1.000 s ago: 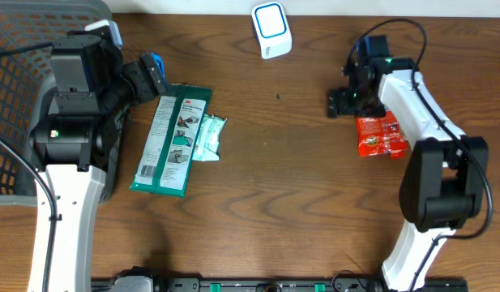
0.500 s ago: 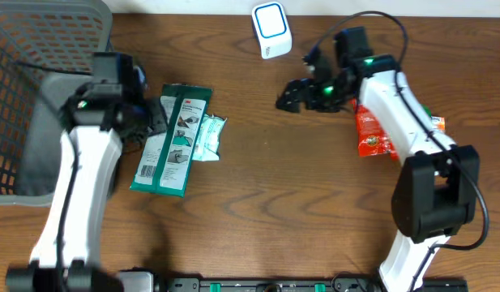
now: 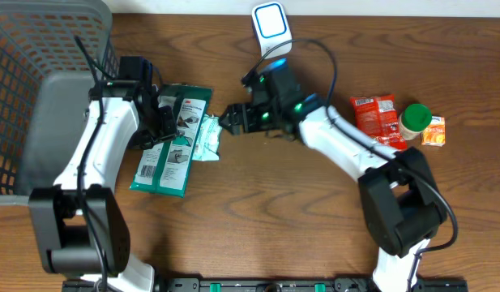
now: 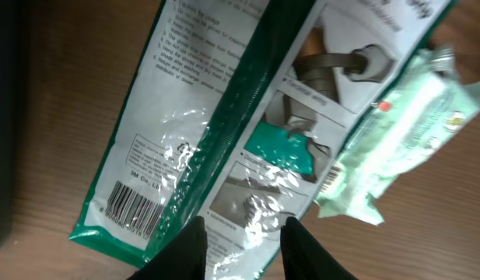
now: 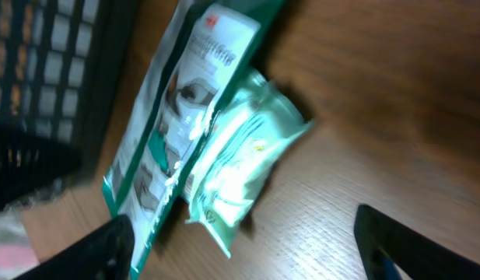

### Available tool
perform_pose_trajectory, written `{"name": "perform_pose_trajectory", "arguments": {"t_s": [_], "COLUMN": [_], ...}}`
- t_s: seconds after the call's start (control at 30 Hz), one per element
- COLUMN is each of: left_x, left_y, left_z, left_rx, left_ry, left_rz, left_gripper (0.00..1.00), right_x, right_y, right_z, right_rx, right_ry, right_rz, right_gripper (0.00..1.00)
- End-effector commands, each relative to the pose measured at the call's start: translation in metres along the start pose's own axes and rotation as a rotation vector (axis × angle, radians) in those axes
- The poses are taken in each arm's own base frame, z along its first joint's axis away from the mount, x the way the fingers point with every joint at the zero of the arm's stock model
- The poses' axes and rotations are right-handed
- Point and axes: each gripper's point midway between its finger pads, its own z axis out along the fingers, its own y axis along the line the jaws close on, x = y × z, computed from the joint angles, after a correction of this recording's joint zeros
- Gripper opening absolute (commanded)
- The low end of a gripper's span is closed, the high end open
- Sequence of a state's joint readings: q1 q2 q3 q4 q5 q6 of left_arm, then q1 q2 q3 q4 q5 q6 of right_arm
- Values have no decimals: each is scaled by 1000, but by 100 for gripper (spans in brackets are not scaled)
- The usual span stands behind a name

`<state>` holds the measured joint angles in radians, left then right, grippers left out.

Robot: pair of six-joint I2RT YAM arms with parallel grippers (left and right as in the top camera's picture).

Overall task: Scan the item barcode
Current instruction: 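Grasp the mint-green wipes packet with the right gripper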

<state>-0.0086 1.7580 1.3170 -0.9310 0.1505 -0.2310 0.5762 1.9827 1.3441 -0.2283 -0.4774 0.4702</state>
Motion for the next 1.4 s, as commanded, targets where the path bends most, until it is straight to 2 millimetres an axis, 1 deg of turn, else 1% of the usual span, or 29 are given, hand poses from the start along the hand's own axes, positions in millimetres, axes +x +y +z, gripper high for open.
{"name": "perform_pose_trajectory", "arguments": {"t_s": [0.0, 0.13, 0.23, 0.33, 0.43, 0.53, 0.63, 0.7, 0.8, 0.9, 0.93, 0.97, 1.1, 1.17, 1.2, 1.23, 1.3, 1.37], "left_x": [0, -3, -4, -5, -5, -6, -6, -6, -6, -6, -6, -6, -6, -6, -6, -6, -7, -9], "left_y": [3, 2, 2, 2, 2, 2, 1, 1, 1, 1, 1, 1, 1, 1, 1, 1, 1, 0], "left_z": [11, 17, 17, 17, 17, 17, 17, 17, 17, 17, 17, 17, 17, 17, 17, 17, 16, 13], "left_rx": [-11, -10, -8, -7, -7, -7, -7, -6, -7, -6, -6, -6, -6, -6, -6, -6, -3, 2], "left_ry": [25, 24, 16, 12, 13, 11, 10, 11, 10, 11, 11, 11, 11, 11, 10, 10, 2, -10], "left_rz": [7, 6, 7, 4, 4, 4, 4, 4, 4, 4, 4, 4, 5, 5, 5, 5, 6, 7], "left_gripper": [33, 33, 33, 33, 33, 33, 33, 33, 33, 33, 33, 33, 33, 33, 33, 33, 33, 34], "right_x": [9, 8, 3, 1, 2, 7, 16, 24, 34, 37, 36, 36, 35, 32, 30, 29, 26, 20], "right_y": [5, 10, 17, 15, 8, 6, 3, -3, -13, -12, -11, -12, -13, -18, -21, -22, -28, -37], "right_z": [13, 21, 25, 32, 40, 47, 56, 64, 79, 90, 91, 92, 91, 89, 88, 85, 77, 63], "right_rx": [37, 90, 66, 54, 58, 57, 71, 84, 88, 40, 33, 34, 36, 41, 42, 36, 36, 62], "right_ry": [-32, -84, -117, -131, -129, -116, -97, -79, -58, -50, -52, -54, -57, -62, -60, -55, -44, -39], "right_rz": [10, 5, 23, 76, 98, 96, 95, 107, 118, 108, 107, 105, 61, 66, 65, 63, 84, 97], "right_gripper": [79, 77, 74, 70, 66, 69, 73, 75, 75, 74, 71, 66, 32, 18, 14, 12, 12, 12]}}
